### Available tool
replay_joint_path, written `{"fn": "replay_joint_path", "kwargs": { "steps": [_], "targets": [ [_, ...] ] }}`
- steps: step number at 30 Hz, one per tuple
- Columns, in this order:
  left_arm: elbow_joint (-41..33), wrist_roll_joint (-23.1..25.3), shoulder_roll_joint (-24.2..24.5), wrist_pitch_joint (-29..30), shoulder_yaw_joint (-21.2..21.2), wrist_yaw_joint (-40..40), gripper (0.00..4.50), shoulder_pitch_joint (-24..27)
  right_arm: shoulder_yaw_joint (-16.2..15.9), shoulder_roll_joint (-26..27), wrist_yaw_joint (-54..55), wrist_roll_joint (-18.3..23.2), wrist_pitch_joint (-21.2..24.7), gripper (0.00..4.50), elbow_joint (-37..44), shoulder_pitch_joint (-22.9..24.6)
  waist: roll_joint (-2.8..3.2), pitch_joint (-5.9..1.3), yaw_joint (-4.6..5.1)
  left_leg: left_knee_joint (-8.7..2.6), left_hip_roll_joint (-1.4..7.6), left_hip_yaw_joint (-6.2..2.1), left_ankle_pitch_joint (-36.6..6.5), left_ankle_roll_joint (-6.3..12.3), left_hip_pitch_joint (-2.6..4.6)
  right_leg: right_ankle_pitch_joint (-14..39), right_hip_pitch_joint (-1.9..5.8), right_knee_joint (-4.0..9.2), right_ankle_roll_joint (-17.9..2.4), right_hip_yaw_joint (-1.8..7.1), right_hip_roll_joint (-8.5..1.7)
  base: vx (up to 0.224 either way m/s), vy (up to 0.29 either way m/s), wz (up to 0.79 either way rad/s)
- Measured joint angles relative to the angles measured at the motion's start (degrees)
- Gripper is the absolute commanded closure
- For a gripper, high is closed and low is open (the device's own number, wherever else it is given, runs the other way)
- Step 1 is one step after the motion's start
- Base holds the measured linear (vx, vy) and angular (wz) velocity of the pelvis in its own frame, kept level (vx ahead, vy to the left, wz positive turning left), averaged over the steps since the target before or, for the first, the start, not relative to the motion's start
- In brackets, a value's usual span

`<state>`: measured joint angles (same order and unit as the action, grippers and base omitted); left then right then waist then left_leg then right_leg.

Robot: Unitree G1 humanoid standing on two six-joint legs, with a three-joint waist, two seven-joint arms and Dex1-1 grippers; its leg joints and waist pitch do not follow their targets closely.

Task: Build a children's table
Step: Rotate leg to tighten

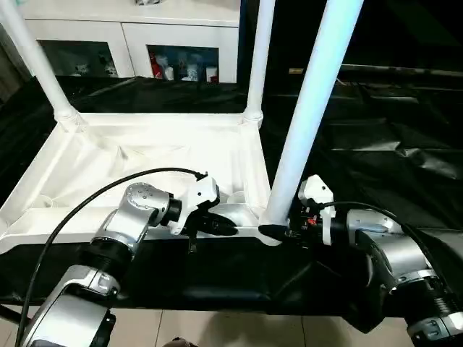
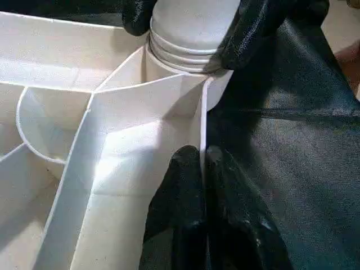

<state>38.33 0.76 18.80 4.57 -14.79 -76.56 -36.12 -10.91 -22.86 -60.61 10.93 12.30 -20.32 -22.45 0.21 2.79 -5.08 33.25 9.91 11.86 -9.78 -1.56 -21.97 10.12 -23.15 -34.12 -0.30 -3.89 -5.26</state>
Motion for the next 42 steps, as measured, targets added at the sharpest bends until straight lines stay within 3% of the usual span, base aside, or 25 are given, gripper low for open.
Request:
{"fn": "replay_joint_path", "kwargs": {
  "steps": [8,17,21,24,25,26,29,31,32,34,38,42],
  "targets": [
    [-0.4,0.0,0.0,0.0,0.1,1.0,4.50,0.3,0.1,0.9,1.4,-0.2,-0.5,1.78,-0.5,0.0,-0.06,0.01,0.10,0.04,0.01,0.00,0.0,0.00,0.03,0.0,0.01,-0.05,0.0,0.00,0.00,0.000,0.000,0.00],
    [6.6,4.1,-7.6,-0.5,1.2,18.8,4.50,-3.7,8.3,13.0,29.3,-2.5,-1.3,1.80,-6.6,-0.8,-0.10,-0.05,1.37,0.34,-0.03,-0.01,0.0,0.00,0.41,0.1,0.42,0.01,0.1,0.11,-0.02,0.000,0.000,0.00],
    [9.9,5.7,-12.1,0.8,1.3,26.4,4.50,-5.7,10.3,17.6,41.7,-4.5,-1.0,1.80,-8.6,-2.4,-0.01,-0.09,1.56,0.32,-0.11,-0.01,0.0,0.00,0.82,0.2,0.92,0.21,0.3,0.17,-0.06,0.000,0.000,0.00],
    [10.9,5.8,-13.1,1.0,1.1,28.1,4.50,-6.1,10.4,18.0,43.9,-5.1,-1.7,1.80,-9.5,-2.6,0.14,-0.18,1.65,0.15,-0.11,-0.07,0.0,0.01,1.00,0.3,1.26,0.67,0.5,0.08,-0.05,0.000,0.000,0.00],
    [11.2,5.8,-13.1,0.7,1.1,28.1,4.50,-6.2,10.4,18.1,43.9,-5.1,-2.1,1.80,-9.7,-2.6,0.20,-0.22,1.66,0.09,-0.12,-0.07,0.0,0.01,0.98,0.3,1.27,0.77,0.5,0.08,-0.05,0.000,0.000,0.00],
    [11.5,5.8,-13.1,0.4,1.0,27.9,4.50,-6.3,10.4,18.1,43.8,-5.1,-3.0,1.45,-10.1,-2.6,0.27,-0.26,1.71,0.00,-0.14,-0.07,0.0,0.01,0.96,0.3,1.29,0.90,0.5,0.08,-0.05,0.000,0.000,0.00],
    [11.6,5.8,-12.9,0.1,1.0,27.0,4.50,-6.4,10.4,17.9,42.6,-5.6,-4.5,1.08,-10.6,-2.5,0.27,-0.26,1.74,-0.05,-0.15,-0.07,0.0,0.02,0.90,0.3,1.24,0.95,0.4,0.08,-0.05,0.000,0.000,0.00],
    [11.5,5.7,-12.4,-0.4,1.3,26.1,4.50,-6.4,10.3,16.7,39.0,-5.6,-5.3,1.08,-10.6,-2.2,0.24,-0.24,1.72,-0.09,-0.15,-0.07,0.0,0.02,0.89,0.2,1.23,0.94,0.4,0.07,-0.04,0.000,0.000,0.00],
    [11.5,5.6,-12.0,-0.8,1.3,25.3,4.50,-6.4,10.0,15.4,36.1,-5.2,-5.4,0.78,-10.6,-2.2,0.24,-0.23,1.70,-0.12,-0.15,-0.07,0.0,0.02,0.88,0.2,1.22,0.94,0.4,0.05,-0.04,0.000,0.000,0.00],
    [11.5,5.4,-11.2,-1.3,1.3,24.0,4.50,-6.4,9.6,13.8,32.2,-4.2,-5.6,0.68,-10.1,-2.1,0.21,-0.22,1.70,-0.22,-0.14,-0.07,0.0,0.02,0.88,0.1,1.19,0.91,0.4,0.03,-0.03,0.000,0.000,0.00],
    [9.8,4.6,-7.9,-3.6,1.1,18.3,4.50,-5.1,6.3,8.0,20.9,-2.4,-6.2,0.29,-6.0,-2.1,0.20,-0.21,1.52,-0.47,-0.08,-0.07,0.0,0.01,0.86,-0.1,1.11,0.91,0.2,-0.09,0.00,0.000,0.000,0.00],
    [7.4,3.3,-5.2,-3.9,0.7,11.7,4.50,-3.7,3.5,1.6,9.1,-0.7,-3.6,0.29,-0.5,-0.2,0.20,-0.21,0.96,-0.61,-0.06,-0.05,0.0,0.05,0.79,0.0,1.04,0.93,0.3,-0.13,0.02,0.000,0.000,0.00]
  ]
}}
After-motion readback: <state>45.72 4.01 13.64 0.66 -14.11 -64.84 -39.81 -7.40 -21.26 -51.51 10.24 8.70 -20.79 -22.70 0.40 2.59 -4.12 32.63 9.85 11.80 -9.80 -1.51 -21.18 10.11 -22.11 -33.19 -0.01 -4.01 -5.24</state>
